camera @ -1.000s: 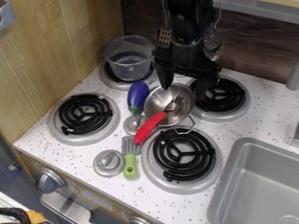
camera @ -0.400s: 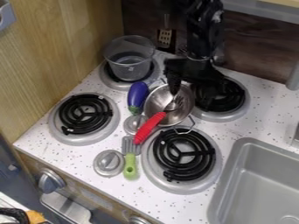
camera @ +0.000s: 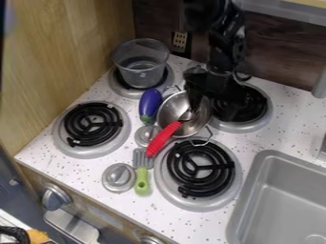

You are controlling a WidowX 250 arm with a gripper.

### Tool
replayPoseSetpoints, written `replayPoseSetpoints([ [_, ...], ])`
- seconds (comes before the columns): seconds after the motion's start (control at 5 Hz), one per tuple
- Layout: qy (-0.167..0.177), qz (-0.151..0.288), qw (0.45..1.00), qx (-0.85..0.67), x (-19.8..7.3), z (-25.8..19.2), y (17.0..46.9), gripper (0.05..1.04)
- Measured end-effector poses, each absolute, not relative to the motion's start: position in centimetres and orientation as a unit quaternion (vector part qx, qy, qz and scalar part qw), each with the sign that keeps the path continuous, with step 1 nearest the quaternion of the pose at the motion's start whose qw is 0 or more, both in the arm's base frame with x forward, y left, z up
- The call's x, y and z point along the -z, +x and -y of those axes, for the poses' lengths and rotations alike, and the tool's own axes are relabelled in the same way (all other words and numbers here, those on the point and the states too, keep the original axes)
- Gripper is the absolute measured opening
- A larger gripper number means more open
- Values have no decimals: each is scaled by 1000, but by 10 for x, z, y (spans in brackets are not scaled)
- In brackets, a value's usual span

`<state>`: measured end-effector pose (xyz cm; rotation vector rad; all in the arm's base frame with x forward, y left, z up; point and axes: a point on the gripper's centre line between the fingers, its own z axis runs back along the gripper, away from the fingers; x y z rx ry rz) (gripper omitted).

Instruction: Move the wok to the bottom left corner burner

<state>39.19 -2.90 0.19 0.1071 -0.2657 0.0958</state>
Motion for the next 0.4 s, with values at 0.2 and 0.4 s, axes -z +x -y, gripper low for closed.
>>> replayPoseSetpoints([
  [0.2,51,146,986,-58,-1,29,395,1001],
  [0.4,43,133,989,-55,8,33,392,1001],
])
